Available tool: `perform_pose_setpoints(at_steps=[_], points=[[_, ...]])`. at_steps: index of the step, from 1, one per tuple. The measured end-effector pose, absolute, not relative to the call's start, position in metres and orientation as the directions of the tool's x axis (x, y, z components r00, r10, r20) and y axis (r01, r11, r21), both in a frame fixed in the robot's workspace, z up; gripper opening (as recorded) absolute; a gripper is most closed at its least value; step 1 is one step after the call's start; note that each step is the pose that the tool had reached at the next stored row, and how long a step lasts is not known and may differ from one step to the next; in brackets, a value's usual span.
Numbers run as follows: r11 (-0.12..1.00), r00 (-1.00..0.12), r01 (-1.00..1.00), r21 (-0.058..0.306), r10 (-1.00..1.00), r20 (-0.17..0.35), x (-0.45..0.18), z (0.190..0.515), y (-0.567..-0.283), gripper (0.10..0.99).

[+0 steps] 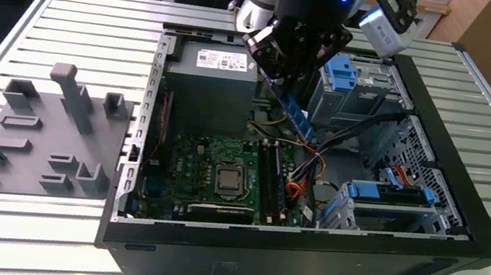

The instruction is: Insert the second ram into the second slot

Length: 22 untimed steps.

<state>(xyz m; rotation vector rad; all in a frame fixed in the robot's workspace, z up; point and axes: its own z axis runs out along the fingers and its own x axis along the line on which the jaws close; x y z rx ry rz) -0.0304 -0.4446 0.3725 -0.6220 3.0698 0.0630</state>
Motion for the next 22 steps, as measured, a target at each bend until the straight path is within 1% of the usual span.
perform_pose_setpoints(at_steps=[22], points=[[0.967, -0.967, -0.253, 0.038, -0.252, -0.017, -0.0304, 0.3712, -0.4446, 0.137]])
